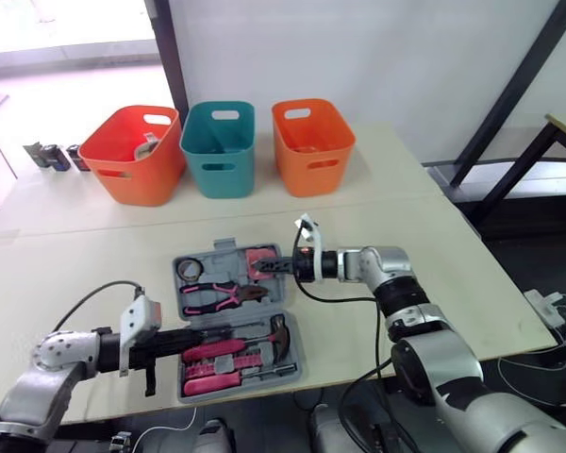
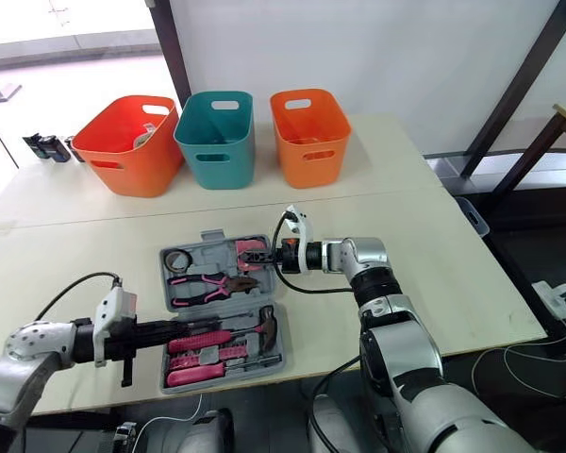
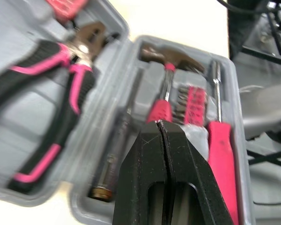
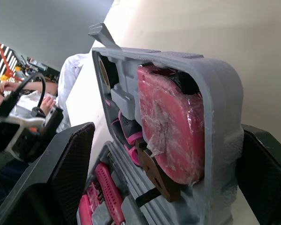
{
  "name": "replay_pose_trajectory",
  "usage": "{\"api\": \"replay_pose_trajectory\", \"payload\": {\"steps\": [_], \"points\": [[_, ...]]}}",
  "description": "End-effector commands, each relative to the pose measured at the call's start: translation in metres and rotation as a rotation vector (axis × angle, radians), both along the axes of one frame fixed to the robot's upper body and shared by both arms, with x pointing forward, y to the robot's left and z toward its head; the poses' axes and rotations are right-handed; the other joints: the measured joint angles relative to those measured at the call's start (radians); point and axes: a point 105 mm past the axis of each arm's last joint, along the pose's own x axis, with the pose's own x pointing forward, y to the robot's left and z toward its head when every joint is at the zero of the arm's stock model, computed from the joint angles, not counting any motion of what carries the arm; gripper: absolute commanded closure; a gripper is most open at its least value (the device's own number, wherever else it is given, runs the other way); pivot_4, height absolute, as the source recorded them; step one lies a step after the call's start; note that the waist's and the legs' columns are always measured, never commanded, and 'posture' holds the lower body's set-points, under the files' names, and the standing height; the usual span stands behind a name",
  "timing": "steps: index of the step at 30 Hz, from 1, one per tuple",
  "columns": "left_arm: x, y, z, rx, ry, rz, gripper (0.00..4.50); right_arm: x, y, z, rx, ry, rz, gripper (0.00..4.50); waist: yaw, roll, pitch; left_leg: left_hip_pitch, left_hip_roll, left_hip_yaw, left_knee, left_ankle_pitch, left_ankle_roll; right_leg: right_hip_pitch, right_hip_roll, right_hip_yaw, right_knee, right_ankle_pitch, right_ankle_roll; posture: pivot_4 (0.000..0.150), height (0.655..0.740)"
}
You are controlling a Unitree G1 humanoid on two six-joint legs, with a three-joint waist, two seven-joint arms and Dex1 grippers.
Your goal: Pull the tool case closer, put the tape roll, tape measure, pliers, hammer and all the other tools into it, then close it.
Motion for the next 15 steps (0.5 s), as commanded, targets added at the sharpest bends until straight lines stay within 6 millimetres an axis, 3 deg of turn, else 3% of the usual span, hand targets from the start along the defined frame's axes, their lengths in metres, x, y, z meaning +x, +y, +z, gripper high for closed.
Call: {"api": "replay_pose_trajectory", "payload": {"steps": [1, 7, 9, 12, 15], "points": [[0.0, 0.011, 0.021, -0.064, -0.012, 0.059, 4.5, -0.004, 0.001, 0.022, 0.037, -0.083, 0.059, 0.06, -0.001, 0.0, 0.0, 0.0, 0.0, 0.0, 0.0, 0.0, 0.0, 0.0, 0.0, 0.0, 0.0, 0.0, 0.0, 0.15, 0.74], [-0.01, 0.033, 0.059, -0.219, 0.029, 0.145, 4.5, -0.034, -0.01, 0.046, -0.023, -0.229, 0.197, 0.06, 0.003, -0.002, 0.004, 0.0, 0.0, 0.0, -0.001, 0.0, 0.0, 0.0, 0.0, 0.0, 0.0, 0.0, 0.0, 0.15, 0.74], [-0.012, 0.036, 0.071, -0.27, 0.036, 0.163, 4.5, -0.058, -0.016, 0.053, -0.076, -0.302, 0.283, 0.06, 0.01, -0.002, 0.006, 0.0, 0.0, 0.0, -0.002, 0.0, 0.0, 0.0, 0.0, 0.0, -0.001, -0.001, 0.0, 0.15, 0.74], [-0.023, 0.044, 0.08, -0.288, 0.074, 0.172, 4.5, -0.119, -0.032, 0.062, -0.192, -0.414, 0.465, 0.06, 0.027, -0.003, 0.007, 0.0, 0.0, 0.0, -0.003, 0.0, 0.0, -0.001, -0.001, 0.0, -0.002, -0.003, -0.003, 0.15, 0.74], [-0.039, 0.061, 0.078, -0.273, 0.152, 0.206, 4.5, -0.161, -0.062, 0.068, -0.293, -0.444, 0.528, 0.06, 0.03, -0.004, 0.007, 0.0, 0.0, 0.0, -0.006, 0.0, 0.0, -0.001, -0.001, 0.0, -0.004, -0.006, -0.006, 0.15, 0.74]]}}
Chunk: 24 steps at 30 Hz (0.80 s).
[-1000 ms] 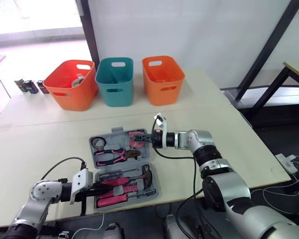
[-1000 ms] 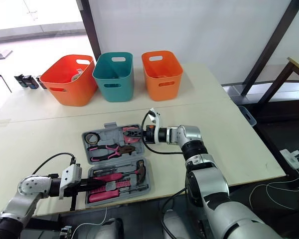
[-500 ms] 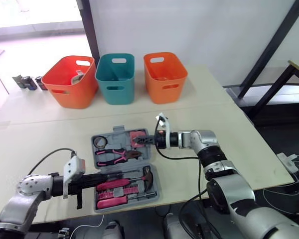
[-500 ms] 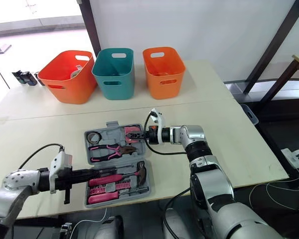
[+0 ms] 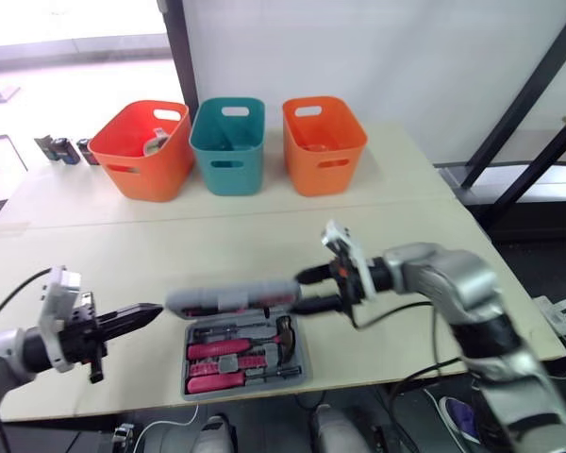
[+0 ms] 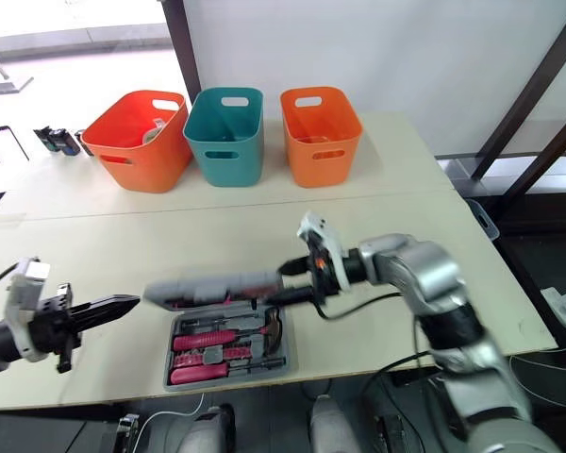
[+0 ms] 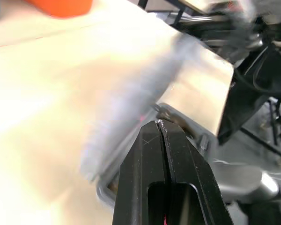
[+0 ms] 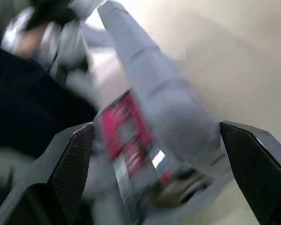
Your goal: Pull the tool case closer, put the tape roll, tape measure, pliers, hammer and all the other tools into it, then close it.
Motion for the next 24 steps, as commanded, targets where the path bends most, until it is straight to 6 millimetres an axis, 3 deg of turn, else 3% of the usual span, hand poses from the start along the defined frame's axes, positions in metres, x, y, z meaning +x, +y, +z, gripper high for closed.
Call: {"api": "replay_pose_trajectory", "payload": {"steps": [1, 4, 10, 15, 24], "points": [[-0.017, 0.019, 0.01, 0.023, 0.034, 0.011, 4.5, -0.049, -0.024, 0.023, -0.058, -0.067, 0.104, 0.06, 0.002, -0.002, 0.001, 0.0, 0.0, 0.0, 0.0, 0.0, 0.0, 0.0, 0.0, 0.0, 0.0, -0.002, -0.002, 0.15, 0.74], [-0.025, 0.026, 0.012, 0.047, 0.054, 0.02, 4.5, -0.052, -0.038, 0.042, -0.059, -0.116, 0.041, 0.06, -0.004, -0.005, 0.002, 0.001, 0.0, 0.003, 0.0, 0.0, 0.0, -0.001, -0.002, 0.0, 0.0, -0.002, -0.005, 0.15, 0.74], [-0.026, 0.024, 0.012, 0.079, 0.034, 0.001, 4.5, -0.031, -0.049, 0.056, 0.04, -0.267, -0.131, 0.06, -0.004, -0.014, 0.005, 0.008, 0.0, 0.003, 0.007, -0.002, -0.003, -0.001, -0.003, 0.0, -0.004, 0.001, -0.009, 0.15, 0.74], [-0.021, 0.022, 0.012, 0.128, -0.036, 0.005, 4.5, -0.023, -0.06, 0.042, 0.036, -0.366, -0.198, 0.06, 0.002, -0.013, 0.005, -0.001, 0.0, 0.004, 0.01, -0.001, -0.002, 0.001, -0.003, 0.0, -0.016, 0.008, -0.02, 0.15, 0.74], [-0.012, 0.024, 0.016, 0.228, -0.138, 0.044, 4.5, -0.024, -0.063, 0.008, -0.062, -0.436, -0.156, 0.06, 0.024, -0.014, 0.004, -0.002, 0.001, 0.004, 0.01, -0.002, -0.003, 0.002, -0.002, 0.0, -0.013, 0.008, -0.013, 0.15, 0.74]]}}
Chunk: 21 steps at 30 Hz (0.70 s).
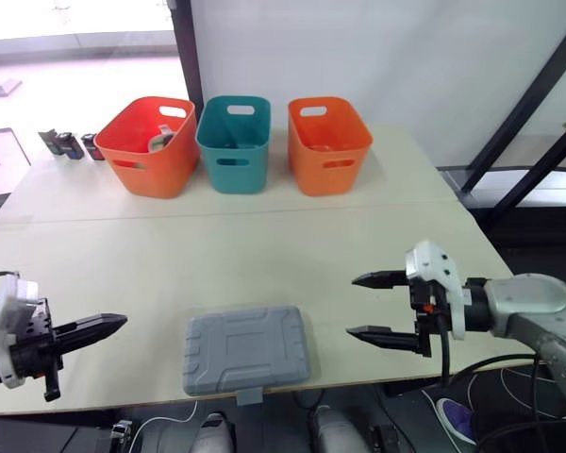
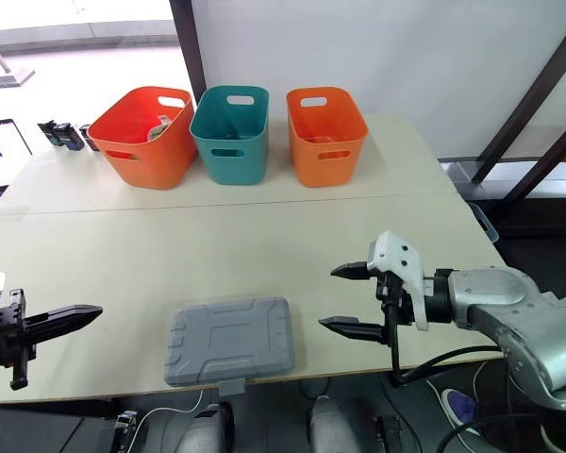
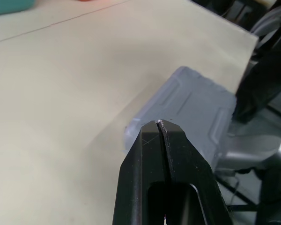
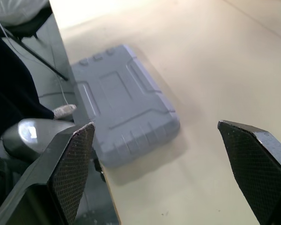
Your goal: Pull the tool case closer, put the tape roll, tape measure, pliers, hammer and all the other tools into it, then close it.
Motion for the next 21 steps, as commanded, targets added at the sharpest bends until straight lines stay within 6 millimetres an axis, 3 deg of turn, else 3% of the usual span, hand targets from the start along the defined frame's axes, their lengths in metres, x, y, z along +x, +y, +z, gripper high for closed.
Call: {"api": "replay_pose_trajectory", "payload": {"steps": [1, 17, 21], "points": [[0.002, -0.001, 0.004, 0.066, -0.064, 0.011, 4.5, -0.005, 0.001, -0.006, -0.058, -0.056, 0.048, 0.06, 0.0, 0.0, 0.0, 0.0, 0.0, 0.0, 0.001, 0.0, 0.0, 0.0, 0.0, 0.0, 0.0, 0.0, 0.0, 0.15, 0.74], [0.002, -0.004, 0.005, 0.062, -0.066, 0.021, 4.5, -0.008, 0.007, -0.018, -0.053, -0.046, 0.094, 0.06, 0.0, 0.0, 0.0, 0.002, 0.0, 0.0, 0.004, 0.0, 0.0, 0.005, 0.0, 0.0, 0.0, 0.001, -0.001, 0.15, 0.74], [0.006, -0.005, 0.005, 0.137, -0.138, 0.015, 4.5, -0.008, 0.008, -0.019, -0.056, -0.045, 0.096, 0.06, 0.0, 0.0, 0.0, 0.002, 0.0, 0.0, 0.005, 0.0, 0.0, 0.005, 0.0, 0.0, 0.001, 0.001, -0.001, 0.15, 0.74]]}}
